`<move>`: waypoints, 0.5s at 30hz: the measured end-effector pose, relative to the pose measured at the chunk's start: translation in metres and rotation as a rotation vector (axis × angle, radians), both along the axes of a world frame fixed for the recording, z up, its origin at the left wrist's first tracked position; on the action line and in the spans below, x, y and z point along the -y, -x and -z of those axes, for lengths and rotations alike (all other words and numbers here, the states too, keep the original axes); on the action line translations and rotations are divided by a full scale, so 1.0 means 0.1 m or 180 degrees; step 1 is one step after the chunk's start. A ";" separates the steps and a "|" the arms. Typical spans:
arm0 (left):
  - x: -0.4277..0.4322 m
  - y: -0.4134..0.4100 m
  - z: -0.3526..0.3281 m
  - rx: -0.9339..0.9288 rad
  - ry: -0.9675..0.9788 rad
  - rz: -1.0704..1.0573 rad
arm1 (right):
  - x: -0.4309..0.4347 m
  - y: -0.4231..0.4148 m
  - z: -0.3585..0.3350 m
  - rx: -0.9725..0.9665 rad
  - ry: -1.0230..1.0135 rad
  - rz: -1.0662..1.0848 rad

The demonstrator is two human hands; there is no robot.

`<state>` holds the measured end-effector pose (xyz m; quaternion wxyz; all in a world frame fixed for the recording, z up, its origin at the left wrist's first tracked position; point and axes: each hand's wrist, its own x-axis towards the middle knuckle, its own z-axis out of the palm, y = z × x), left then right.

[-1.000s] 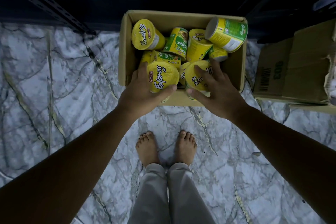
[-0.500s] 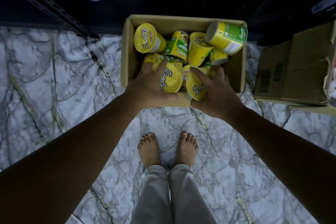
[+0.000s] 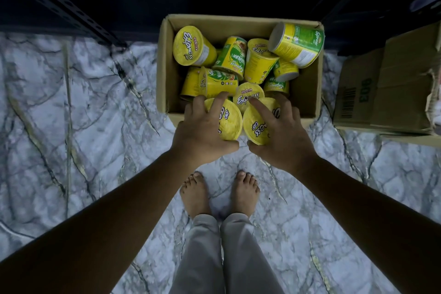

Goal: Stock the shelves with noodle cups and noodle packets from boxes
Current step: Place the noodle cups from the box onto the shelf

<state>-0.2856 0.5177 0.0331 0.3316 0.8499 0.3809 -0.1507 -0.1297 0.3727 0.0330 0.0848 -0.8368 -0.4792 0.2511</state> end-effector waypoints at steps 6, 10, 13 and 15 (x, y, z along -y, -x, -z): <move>0.00 0.04 0.01 0.0043 -0.0080 0.0110 | 0.02 0.01 0.03 0.0060 0.0018 -0.0047; -0.02 0.05 -0.10 -0.0038 -0.0154 0.0321 | 0.03 0.01 -0.05 -0.0038 0.0086 -0.0089; 0.00 0.07 -0.29 0.0011 0.0020 0.0294 | 0.03 -0.01 -0.24 -0.0284 0.0101 0.0098; 0.03 0.11 -0.49 0.0232 0.0220 0.0066 | 0.04 0.02 -0.46 -0.0325 0.0024 0.0218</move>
